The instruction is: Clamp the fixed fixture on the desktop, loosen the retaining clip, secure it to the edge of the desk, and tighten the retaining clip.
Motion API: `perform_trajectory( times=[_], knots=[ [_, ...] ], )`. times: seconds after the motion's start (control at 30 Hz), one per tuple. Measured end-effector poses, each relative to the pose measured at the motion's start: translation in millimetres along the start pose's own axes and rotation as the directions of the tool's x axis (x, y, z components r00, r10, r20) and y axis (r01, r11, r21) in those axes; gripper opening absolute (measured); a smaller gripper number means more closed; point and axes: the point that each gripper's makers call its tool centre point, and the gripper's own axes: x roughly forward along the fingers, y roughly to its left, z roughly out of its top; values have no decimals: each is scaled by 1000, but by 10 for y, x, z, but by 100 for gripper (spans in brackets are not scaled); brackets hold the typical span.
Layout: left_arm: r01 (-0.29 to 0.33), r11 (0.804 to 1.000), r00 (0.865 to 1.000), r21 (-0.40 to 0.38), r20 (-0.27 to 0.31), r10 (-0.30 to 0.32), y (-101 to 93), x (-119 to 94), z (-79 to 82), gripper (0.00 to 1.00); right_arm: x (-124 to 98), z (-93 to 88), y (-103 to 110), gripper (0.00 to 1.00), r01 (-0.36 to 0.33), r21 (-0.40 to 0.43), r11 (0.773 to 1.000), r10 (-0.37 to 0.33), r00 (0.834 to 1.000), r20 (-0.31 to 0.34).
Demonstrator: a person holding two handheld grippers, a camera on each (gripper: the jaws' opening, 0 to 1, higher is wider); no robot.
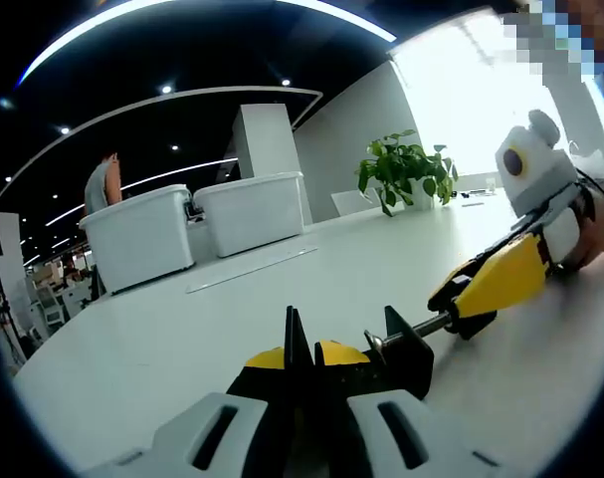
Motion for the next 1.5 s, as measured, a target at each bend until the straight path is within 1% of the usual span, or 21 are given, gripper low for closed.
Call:
perform_trajectory(
  times=[0.23, 0.33, 0.47, 0.5, 0.53, 0.6, 0.7, 0.73, 0.8, 0.83, 0.87, 0.9, 0.97, 1.1, 1.2, 1.23, 1.27, 1.33, 1.4, 1.47, 1.5],
  knots=[
    [-1, 1000, 1000, -2, -1, 1, 2, 4, -1, 7, 0, 3, 20, 24, 10, -49, 999, -10, 1000, 1],
    [-1, 1000, 1000, -2, -1, 1, 3, 6, -1, 7, 6, 28, 18, 24, 21, -146, 989, -19, 1000, 16],
    [-3, 1000, 1000, -2, -2, 3, 7, 7, -2, 7, 11, 35, 24, 23, 36, -189, 981, -31, 999, 27],
    [-4, 1000, 1000, -2, -2, 4, 8, 7, -1, 7, 13, 51, 17, 23, 46, -241, 969, -39, 999, 33],
    [-5, 1000, 1000, -2, -2, 5, 9, 7, -1, 7, 14, 52, 20, 23, 48, -255, 966, -40, 999, 35],
    [-6, 1000, 1000, -2, -2, 6, 9, 6, -2, 7, 4, 47, 71, 23, 69, -365, 928, -56, 997, 44],
    [-7, 1000, 1000, -2, -2, 7, 11, 6, -1, 7, 6, 52, 121, 23, 94, -518, 850, -76, 996, 56],
    [-7, 1000, 1000, -2, -2, 7, 11, 6, -1, 7, 8, 47, 131, 23, 102, -541, 835, -83, 995, 60],
    [-7, 1000, 1000, -2, -2, 7, 12, 5, -1, 7, 14, 52, 135, 23, 111, -599, 793, -91, 994, 63],
    [-7, 1000, 1000, -2, -2, 7, 13, 6, -1, 7, 18, 43, 141, 23, 114, -594, 796, -95, 993, 64],
    [-8, 1000, 1000, -3, -2, 8, 14, 5, 0, 7, 20, 46, 142, 23, 123, -600, 791, -103, 992, 67],
    [-8, 1000, 1000, -2, -2, 8, 14, 5, 0, 7, 12, 58, 143, 23, 129, -644, 754, -111, 991, 69],
    [-8, 1000, 1000, -2, -2, 8, 16, 5, 0, 7, 18, 56, 154, 23, 143, -701, 699, -120, 989, 82],
    [-11, 1000, 1000, -2, -3, 11, 21, 5, 1, 7, 26, 51, 171, 24, 162, -774, 612, -138, 986, 97],
    [-14, 1000, 1000, -2, -3, 14, 24, 1, 1, 7, 35, 45, 171, 24, 167, -784, 598, -143, 985, 101],
    [-14, 1000, 1000, -1, -3, 14, 25, 1, 1, 7, 31, 53, 166, 24, 167, -785, 597, -143, 985, 100],
    [-15, 1000, 1000, 0, -3, 15, 24, 0, 2, 7, 30, 56, 162, 24, 166, -781, 602, -143, 985, 99],
    [-16, 1000, 1000, 0, -3, 16, 22, -2, 3, 7, 34, 50, 168, 24, 167, -800, 576, -144, 984, 103],
    [-17, 1000, 1000, 1, -4, 17, 23, -3, 3, 7, 34, 49, 177, 24, 172, -834, 524, -148, 983, 110],
    [-18, 1000, 1000, 1, -4, 18, 23, -2, 3, 7, 41, 53, 171, 24, 177, -856, 485, -155, 981, 115],
    [-18, 1000, 1000, 1, -4, 18, 24, -2, 3, 7, 42, 53, 172, 24, 177, -862, 475, -156, 981, 116]
  ],
)
